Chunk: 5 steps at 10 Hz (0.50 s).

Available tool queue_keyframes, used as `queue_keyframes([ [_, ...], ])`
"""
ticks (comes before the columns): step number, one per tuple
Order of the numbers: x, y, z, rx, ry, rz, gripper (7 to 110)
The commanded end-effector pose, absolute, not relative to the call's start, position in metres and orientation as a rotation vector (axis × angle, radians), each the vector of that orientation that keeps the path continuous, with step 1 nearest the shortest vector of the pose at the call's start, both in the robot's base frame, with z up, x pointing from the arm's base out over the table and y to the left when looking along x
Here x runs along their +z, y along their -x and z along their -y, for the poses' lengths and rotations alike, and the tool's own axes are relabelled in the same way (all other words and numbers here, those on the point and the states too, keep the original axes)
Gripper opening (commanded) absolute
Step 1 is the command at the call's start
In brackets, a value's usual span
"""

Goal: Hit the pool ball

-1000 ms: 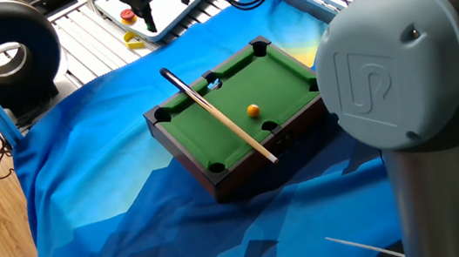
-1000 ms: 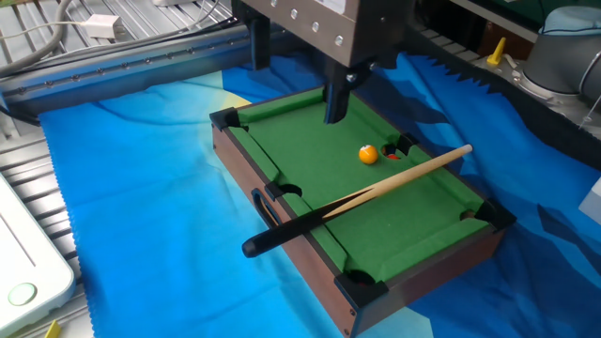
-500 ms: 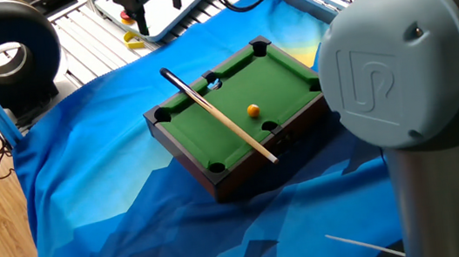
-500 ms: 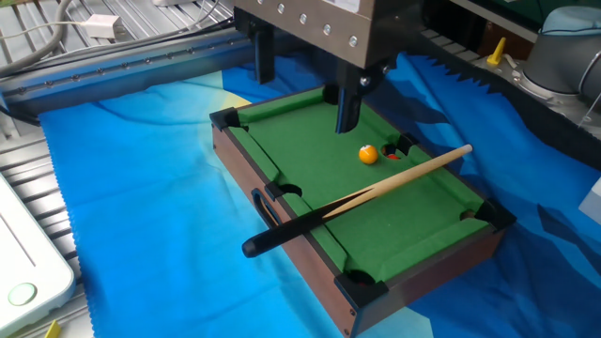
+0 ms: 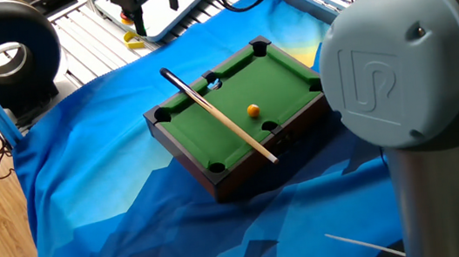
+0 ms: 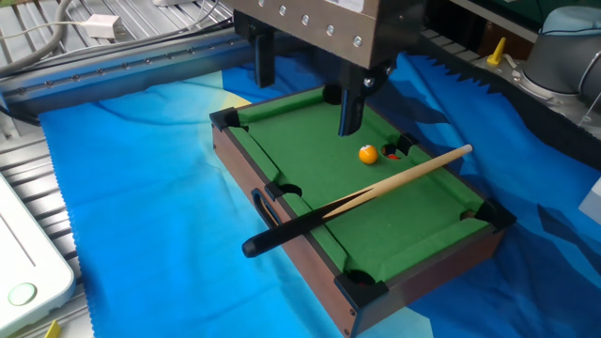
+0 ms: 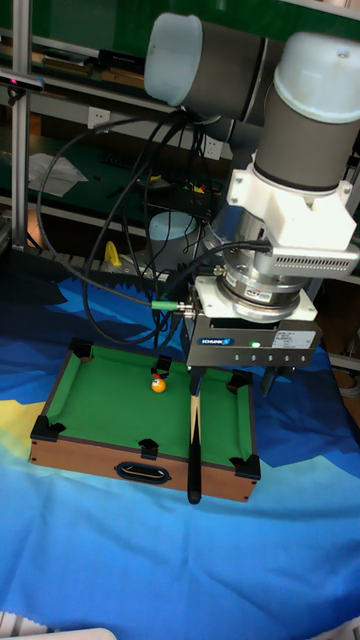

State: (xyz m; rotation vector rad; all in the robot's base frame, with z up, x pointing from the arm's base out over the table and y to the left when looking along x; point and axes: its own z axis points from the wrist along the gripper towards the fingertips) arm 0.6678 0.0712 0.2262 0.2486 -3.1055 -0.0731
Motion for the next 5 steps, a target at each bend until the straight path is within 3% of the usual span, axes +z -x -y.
queue_keyframes([
  [1, 0.209, -0.675, -0.079, -0.085, -0.217, 3.109, 88],
  [5, 0.181, -0.685, -0.077, -0.07, -0.212, 3.117, 88],
])
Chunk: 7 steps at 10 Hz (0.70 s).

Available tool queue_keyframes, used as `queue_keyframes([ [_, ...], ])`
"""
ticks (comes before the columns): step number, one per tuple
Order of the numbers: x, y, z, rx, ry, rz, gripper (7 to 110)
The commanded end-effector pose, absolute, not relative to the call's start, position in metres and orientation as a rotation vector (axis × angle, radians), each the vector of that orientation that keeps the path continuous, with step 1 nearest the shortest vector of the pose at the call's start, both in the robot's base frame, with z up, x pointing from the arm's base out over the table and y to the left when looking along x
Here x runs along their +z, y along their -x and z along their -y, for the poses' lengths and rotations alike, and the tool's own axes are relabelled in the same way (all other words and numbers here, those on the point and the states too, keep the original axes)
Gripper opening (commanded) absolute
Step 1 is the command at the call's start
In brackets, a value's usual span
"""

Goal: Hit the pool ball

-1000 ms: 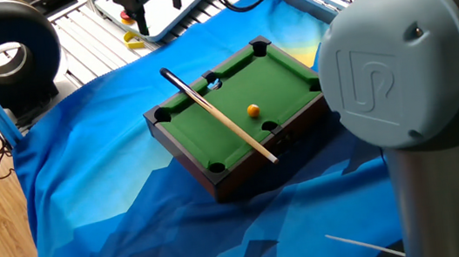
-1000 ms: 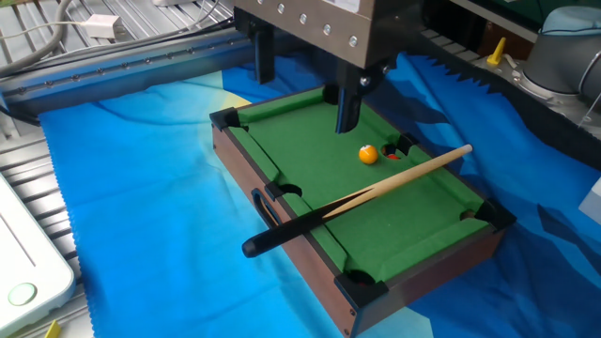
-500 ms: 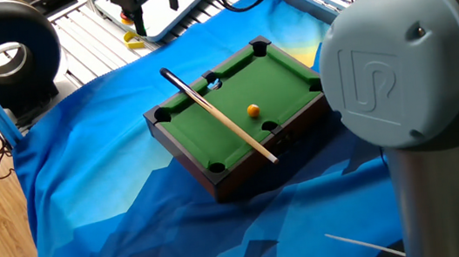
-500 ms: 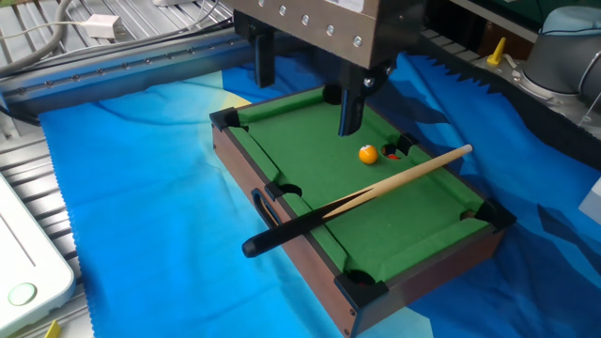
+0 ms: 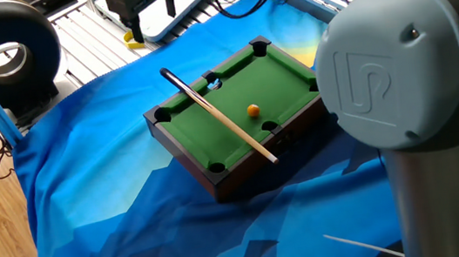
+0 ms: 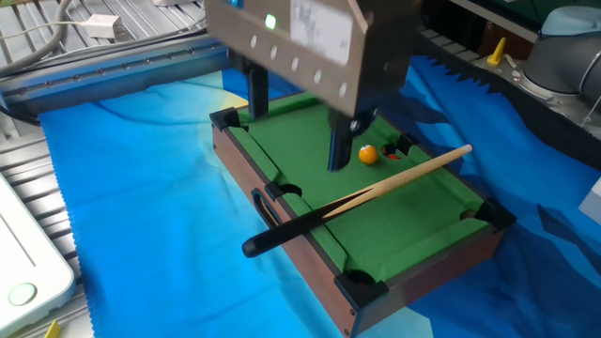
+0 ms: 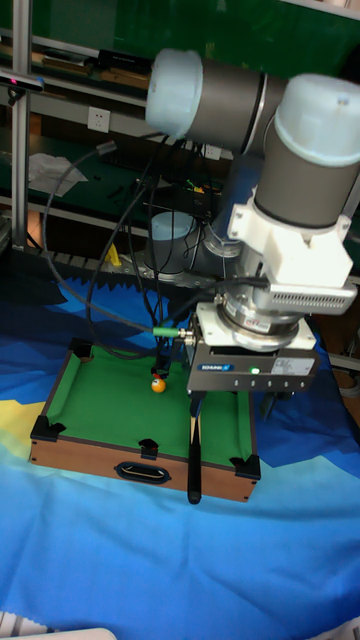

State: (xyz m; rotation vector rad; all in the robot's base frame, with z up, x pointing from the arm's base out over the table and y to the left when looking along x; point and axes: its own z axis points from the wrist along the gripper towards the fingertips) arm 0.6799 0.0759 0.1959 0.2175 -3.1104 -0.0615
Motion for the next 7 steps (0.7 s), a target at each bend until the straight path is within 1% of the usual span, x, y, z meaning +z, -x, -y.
queue_keyframes([
  [1, 0.171, -0.684, -0.076, -0.073, -0.217, 3.116, 88],
  [3, 0.149, -0.673, -0.075, -0.073, -0.217, 3.11, 88],
  [5, 0.125, -0.658, -0.074, -0.036, -0.22, 3.1, 88],
  [7, 0.108, -0.65, -0.076, -0.033, -0.245, 3.106, 88],
])
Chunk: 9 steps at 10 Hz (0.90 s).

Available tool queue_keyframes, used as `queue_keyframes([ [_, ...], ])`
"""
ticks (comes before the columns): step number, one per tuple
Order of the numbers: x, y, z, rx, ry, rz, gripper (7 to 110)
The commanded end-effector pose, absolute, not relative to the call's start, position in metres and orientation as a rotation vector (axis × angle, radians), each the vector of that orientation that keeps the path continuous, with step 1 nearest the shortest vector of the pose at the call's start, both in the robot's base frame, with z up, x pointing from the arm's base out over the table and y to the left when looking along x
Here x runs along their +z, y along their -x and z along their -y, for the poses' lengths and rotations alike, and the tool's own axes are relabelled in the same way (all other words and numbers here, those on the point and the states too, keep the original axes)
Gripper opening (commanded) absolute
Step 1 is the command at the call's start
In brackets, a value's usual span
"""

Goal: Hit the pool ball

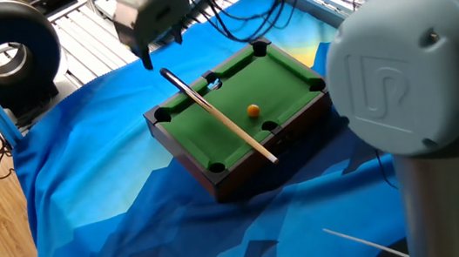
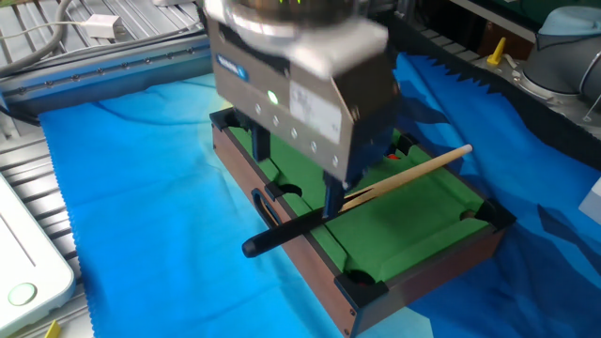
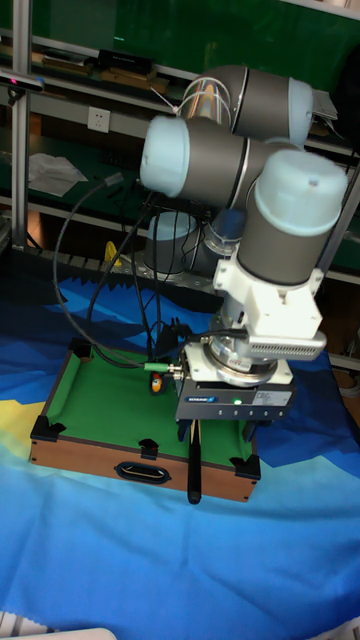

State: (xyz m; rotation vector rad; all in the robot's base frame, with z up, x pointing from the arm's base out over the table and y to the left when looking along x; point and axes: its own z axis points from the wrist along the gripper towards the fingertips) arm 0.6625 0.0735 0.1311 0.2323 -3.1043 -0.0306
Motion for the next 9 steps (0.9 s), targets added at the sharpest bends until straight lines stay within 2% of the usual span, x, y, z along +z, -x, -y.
queue_keyframes([
  [1, 0.1, -0.647, -0.076, -0.035, -0.255, 3.114, 88],
  [4, 0.08, -0.646, -0.067, -0.022, -0.249, 3.157, 88],
  [9, 0.082, -0.628, -0.063, 0.003, -0.162, 3.198, 88],
])
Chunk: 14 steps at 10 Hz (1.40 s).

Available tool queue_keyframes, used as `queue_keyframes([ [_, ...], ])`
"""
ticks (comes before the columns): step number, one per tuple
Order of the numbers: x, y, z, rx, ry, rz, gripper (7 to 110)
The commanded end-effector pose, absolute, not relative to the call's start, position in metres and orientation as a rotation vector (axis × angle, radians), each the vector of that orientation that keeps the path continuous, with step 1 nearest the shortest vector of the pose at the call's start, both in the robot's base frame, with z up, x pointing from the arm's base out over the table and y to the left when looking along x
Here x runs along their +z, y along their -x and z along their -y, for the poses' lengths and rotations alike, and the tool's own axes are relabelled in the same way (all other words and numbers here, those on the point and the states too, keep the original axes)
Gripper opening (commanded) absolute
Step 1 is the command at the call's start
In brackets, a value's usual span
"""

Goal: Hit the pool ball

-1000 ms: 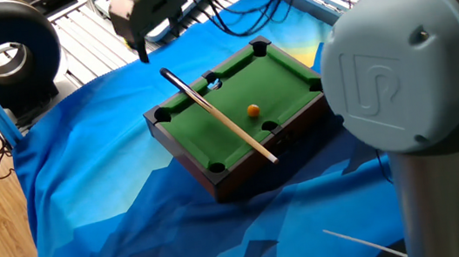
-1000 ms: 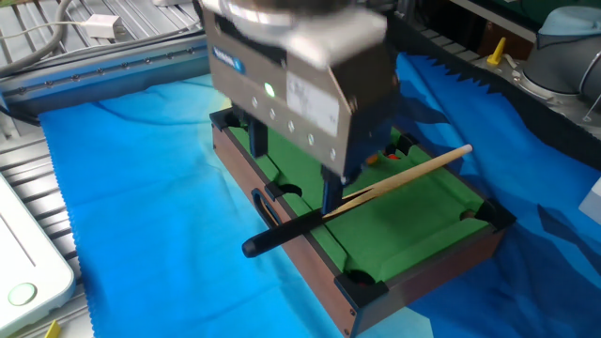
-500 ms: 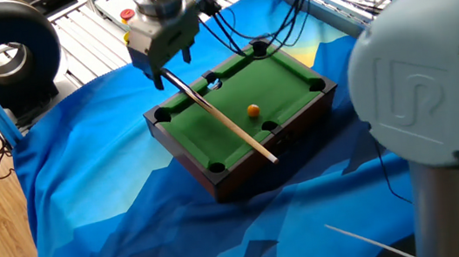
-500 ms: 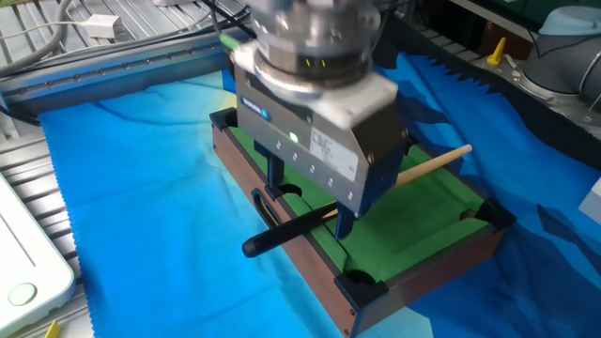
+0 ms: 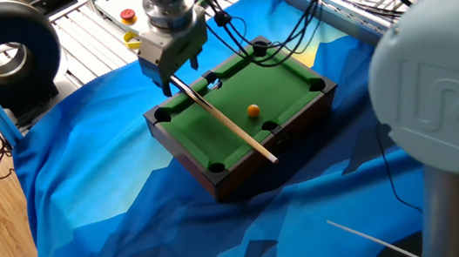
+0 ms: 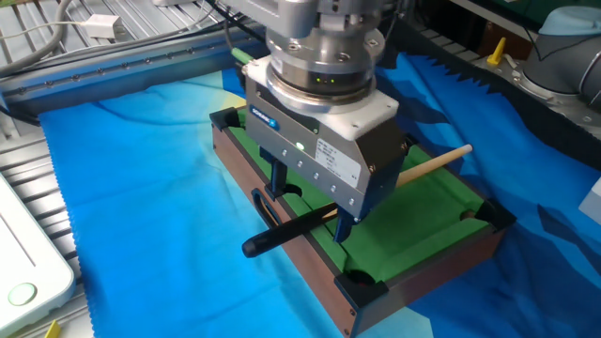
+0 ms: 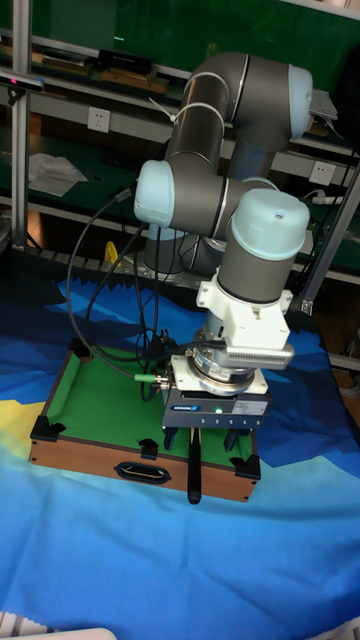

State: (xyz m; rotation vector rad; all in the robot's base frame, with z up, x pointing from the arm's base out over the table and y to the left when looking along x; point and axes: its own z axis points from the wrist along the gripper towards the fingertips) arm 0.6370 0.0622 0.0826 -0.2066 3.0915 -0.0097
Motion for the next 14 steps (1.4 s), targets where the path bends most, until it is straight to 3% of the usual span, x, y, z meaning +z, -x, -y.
queue_keyframes([
  [1, 0.079, -0.625, -0.066, 0.006, 0.143, -3.066, 88],
  [14, 0.054, -0.613, -0.068, 0.03, 0.218, -3.015, 88],
])
